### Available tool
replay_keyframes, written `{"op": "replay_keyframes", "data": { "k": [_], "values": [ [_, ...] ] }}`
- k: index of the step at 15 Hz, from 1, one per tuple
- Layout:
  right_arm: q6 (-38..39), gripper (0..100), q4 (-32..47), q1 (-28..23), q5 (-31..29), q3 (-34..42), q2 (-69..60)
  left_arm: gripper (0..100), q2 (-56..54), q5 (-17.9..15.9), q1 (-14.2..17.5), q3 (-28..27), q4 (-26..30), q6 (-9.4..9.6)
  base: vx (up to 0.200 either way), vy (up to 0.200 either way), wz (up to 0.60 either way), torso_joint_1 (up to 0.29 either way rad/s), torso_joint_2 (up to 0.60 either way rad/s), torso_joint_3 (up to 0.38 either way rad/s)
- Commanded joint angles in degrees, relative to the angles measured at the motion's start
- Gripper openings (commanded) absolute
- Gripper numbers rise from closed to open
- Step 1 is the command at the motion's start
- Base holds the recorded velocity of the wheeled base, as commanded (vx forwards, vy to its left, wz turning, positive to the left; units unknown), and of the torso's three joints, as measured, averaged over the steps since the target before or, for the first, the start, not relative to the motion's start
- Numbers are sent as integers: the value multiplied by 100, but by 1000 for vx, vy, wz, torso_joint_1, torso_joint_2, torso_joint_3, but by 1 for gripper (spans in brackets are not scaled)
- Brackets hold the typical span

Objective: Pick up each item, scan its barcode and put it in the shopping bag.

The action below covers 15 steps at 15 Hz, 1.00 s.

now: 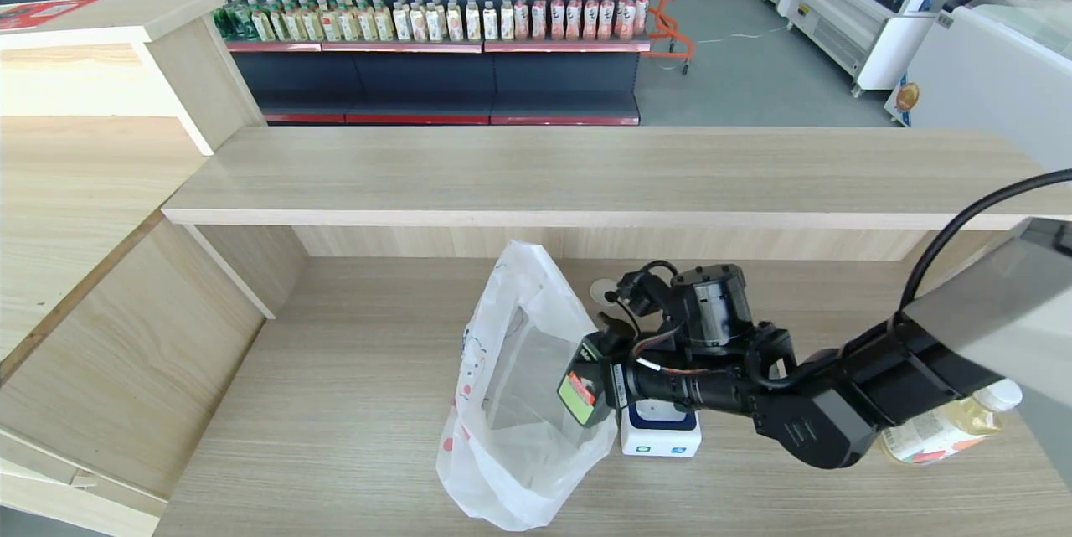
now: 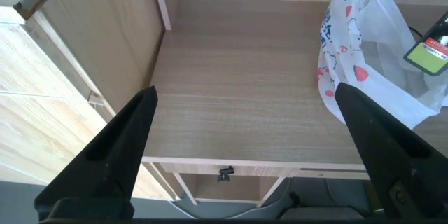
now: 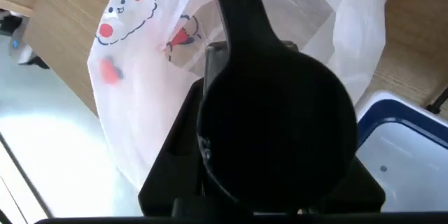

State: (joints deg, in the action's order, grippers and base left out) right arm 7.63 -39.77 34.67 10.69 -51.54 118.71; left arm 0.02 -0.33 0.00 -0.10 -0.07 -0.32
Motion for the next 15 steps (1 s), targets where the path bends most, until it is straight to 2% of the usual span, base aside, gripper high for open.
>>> {"op": "replay_keyframes", "data": {
  "k": [1, 5, 7, 10, 12, 13, 15],
  "values": [
    [-412, 0, -233, 66, 3, -339, 706, 100, -2, -2, 0, 1, -1, -3, 0, 0, 0, 0, 0, 0],
    [-1080, 0, -269, 532, 3, -1156, 1295, 100, -2, -2, 0, 1, -1, -3, 0, 0, 0, 0, 0, 0],
    [-1607, 0, -260, 594, -6, -1402, 1541, 100, -2, -2, 0, 1, -1, -3, 0, 0, 0, 0, 0, 0],
    [-2415, 0, -260, 550, -6, -1376, 1664, 100, -2, -2, 0, 1, -1, -3, 0, 0, 0, 0, 0, 0],
    [-2565, 0, -269, 541, -6, -1385, 1699, 100, -2, -2, 0, 1, -1, -3, 0, 0, 0, 0, 0, 0],
    [-2539, 100, -286, 541, -6, -1394, 1690, 100, -2, -2, 0, 1, -1, -3, 0, 0, 0, 0, 0, 0],
    [-2240, 100, -321, 514, 38, -1394, 1611, 100, -2, -2, 0, 1, -1, -3, 0, 0, 0, 0, 0, 0]
  ]
}}
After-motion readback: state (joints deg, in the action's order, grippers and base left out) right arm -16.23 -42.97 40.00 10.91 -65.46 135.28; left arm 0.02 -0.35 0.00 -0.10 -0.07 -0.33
